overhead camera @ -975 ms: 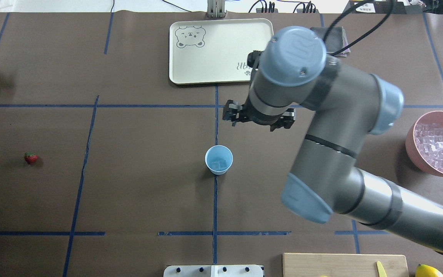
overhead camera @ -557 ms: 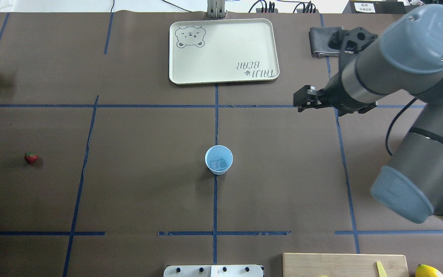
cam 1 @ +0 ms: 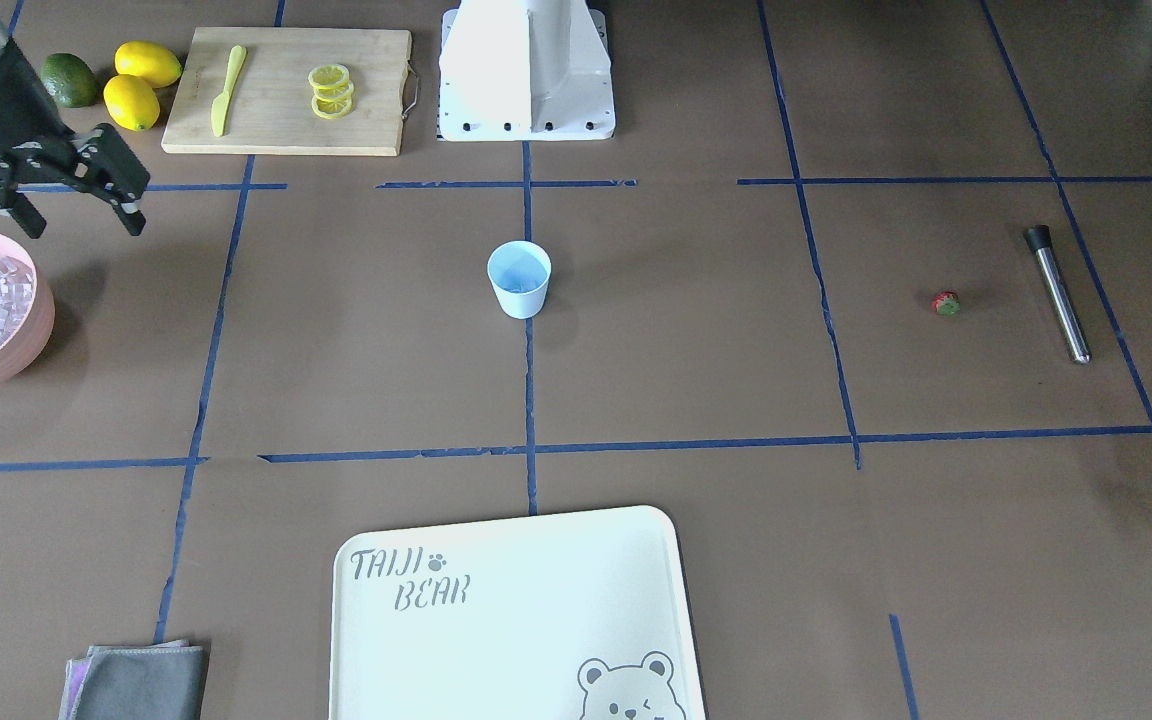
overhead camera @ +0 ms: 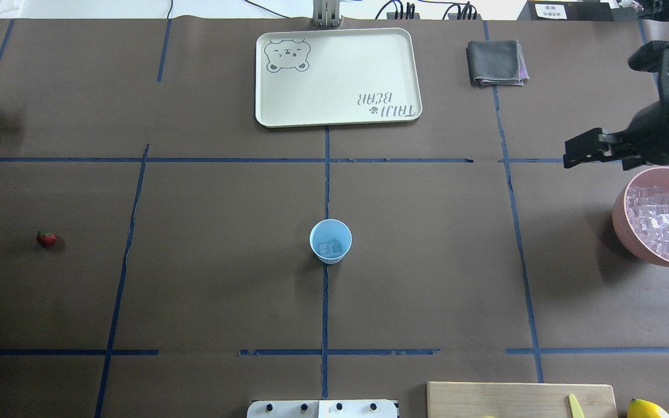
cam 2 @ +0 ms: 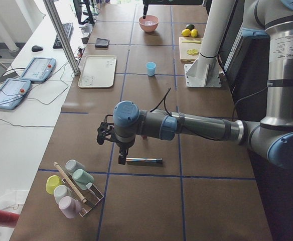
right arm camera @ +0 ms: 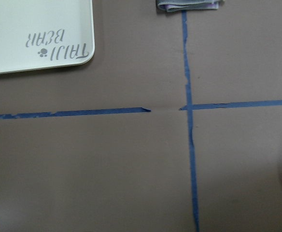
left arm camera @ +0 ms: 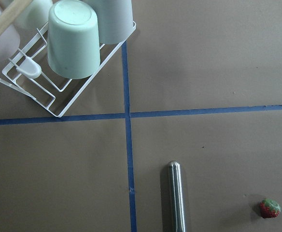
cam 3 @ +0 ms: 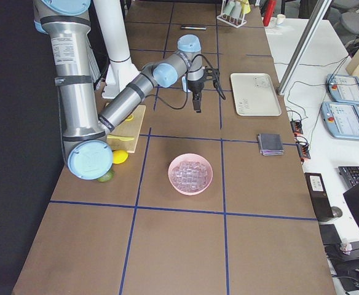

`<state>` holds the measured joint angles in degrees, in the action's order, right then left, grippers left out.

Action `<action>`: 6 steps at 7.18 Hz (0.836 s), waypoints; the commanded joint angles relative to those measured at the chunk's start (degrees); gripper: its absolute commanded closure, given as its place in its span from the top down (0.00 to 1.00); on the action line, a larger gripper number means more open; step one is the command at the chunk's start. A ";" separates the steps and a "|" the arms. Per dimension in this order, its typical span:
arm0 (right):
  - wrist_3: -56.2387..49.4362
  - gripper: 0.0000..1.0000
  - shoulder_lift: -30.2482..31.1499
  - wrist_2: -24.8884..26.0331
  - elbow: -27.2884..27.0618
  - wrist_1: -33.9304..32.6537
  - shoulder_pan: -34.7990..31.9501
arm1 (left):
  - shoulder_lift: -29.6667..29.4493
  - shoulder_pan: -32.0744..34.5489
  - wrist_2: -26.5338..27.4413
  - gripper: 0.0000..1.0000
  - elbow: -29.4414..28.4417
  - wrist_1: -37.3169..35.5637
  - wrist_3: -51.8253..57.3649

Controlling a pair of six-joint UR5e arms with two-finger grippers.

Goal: Mash ice and strawberries in cup
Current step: 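Move the empty right gripper back to the pink bowl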

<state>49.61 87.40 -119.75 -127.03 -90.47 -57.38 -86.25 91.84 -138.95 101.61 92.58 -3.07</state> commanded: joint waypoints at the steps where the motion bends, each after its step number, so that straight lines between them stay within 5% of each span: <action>1: -5.12 0.99 10.99 -3.38 3.44 11.94 -3.96 | -0.06 0.00 0.00 1.00 0.08 0.05 0.00; 6: -7.42 0.99 14.11 -3.38 16.79 23.29 -6.34 | 0.11 0.09 -0.36 1.00 0.52 0.05 -0.09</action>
<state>42.20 101.42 -123.15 -113.28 -70.42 -63.54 -86.19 91.86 -139.26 102.00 92.59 -3.13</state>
